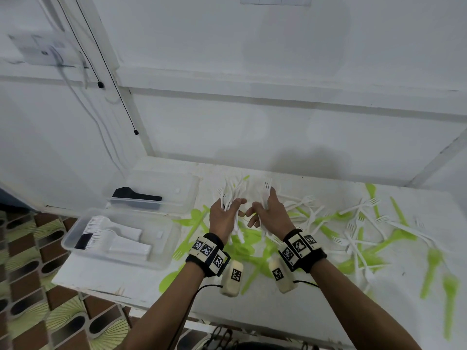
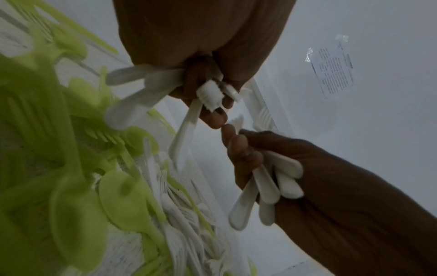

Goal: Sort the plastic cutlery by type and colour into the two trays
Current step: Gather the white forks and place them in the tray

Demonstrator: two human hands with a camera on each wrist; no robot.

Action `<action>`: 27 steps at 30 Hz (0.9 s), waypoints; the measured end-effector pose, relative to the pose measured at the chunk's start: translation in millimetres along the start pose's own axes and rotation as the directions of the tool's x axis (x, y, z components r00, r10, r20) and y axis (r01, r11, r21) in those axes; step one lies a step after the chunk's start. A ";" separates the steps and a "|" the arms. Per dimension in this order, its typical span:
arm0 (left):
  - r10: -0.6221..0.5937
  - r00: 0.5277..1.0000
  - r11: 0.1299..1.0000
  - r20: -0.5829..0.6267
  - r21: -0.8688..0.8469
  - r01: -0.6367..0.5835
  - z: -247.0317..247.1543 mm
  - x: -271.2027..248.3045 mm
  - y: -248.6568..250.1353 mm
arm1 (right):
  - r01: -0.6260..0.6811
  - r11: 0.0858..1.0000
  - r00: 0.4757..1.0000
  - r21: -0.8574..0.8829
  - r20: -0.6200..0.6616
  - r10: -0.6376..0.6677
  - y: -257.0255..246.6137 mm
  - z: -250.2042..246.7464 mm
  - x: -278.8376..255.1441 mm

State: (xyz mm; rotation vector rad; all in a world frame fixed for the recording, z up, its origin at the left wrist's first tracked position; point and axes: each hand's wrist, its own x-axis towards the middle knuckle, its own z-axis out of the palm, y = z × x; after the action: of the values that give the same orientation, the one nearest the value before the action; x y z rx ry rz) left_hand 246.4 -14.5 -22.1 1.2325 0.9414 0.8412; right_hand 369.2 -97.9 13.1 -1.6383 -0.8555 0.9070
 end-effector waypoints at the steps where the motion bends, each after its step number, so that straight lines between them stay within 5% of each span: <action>1: -0.006 1.000 1.000 0.010 -0.026 0.007 0.6 -0.6 0.1 | 0.017 0.999 1.000 -0.036 -0.013 -0.017 -1.8 0.3 -1.4; 8: -0.060 0.998 0.996 0.025 -0.067 0.061 4.2 -3.2 1.0 | 0.070 0.972 0.995 -0.225 -0.050 -0.084 -0.2 -2.0 3.8; 14: -0.045 0.998 0.998 -0.040 -0.040 0.043 16.2 -4.9 2.6 | 0.215 0.840 0.964 -0.497 -0.029 -0.264 4.9 5.3 5.0; 27: -0.283 0.953 0.867 0.113 -0.396 0.304 -0.7 9.3 12.8 | 0.273 0.919 0.955 -0.284 0.199 -0.222 3.5 10.7 -7.3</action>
State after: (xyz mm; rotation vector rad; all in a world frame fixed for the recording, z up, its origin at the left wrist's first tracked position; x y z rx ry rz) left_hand 249.2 -3.9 -10.7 0.7206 0.8316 0.7122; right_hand 356.7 -100.5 8.8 -1.6829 -1.3437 0.7623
